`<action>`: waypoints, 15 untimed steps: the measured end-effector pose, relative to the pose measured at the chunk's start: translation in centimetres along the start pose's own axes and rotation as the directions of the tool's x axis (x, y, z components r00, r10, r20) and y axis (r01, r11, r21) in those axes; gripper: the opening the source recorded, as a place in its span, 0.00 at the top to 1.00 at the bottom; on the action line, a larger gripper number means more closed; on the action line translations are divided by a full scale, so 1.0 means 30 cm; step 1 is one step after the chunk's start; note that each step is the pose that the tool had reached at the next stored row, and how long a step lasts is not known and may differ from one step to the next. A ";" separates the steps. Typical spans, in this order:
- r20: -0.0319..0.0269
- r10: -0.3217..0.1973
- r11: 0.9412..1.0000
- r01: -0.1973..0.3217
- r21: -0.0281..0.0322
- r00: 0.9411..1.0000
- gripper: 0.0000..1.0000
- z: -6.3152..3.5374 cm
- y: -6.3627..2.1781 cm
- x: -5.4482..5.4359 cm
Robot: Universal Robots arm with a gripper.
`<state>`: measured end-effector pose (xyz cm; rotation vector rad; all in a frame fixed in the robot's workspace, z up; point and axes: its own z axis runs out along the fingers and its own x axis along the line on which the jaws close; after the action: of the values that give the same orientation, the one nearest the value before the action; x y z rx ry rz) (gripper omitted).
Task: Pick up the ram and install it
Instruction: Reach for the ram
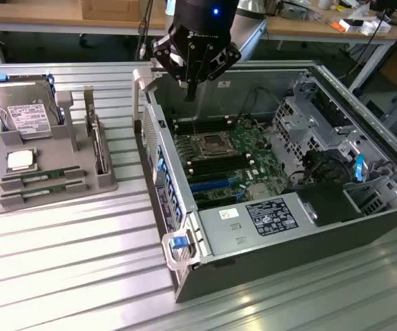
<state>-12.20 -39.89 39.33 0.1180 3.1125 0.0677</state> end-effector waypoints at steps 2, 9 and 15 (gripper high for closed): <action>0.000 0.000 1.000 0.000 0.000 1.000 0.89 0.000 -0.001 0.018; 0.001 0.000 1.000 0.000 0.000 1.000 0.89 -0.003 -0.008 0.106; 0.003 0.000 1.000 0.000 0.000 1.000 0.89 -0.005 -0.017 0.227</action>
<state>-19.02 -39.89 39.30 0.1179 3.1095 0.0678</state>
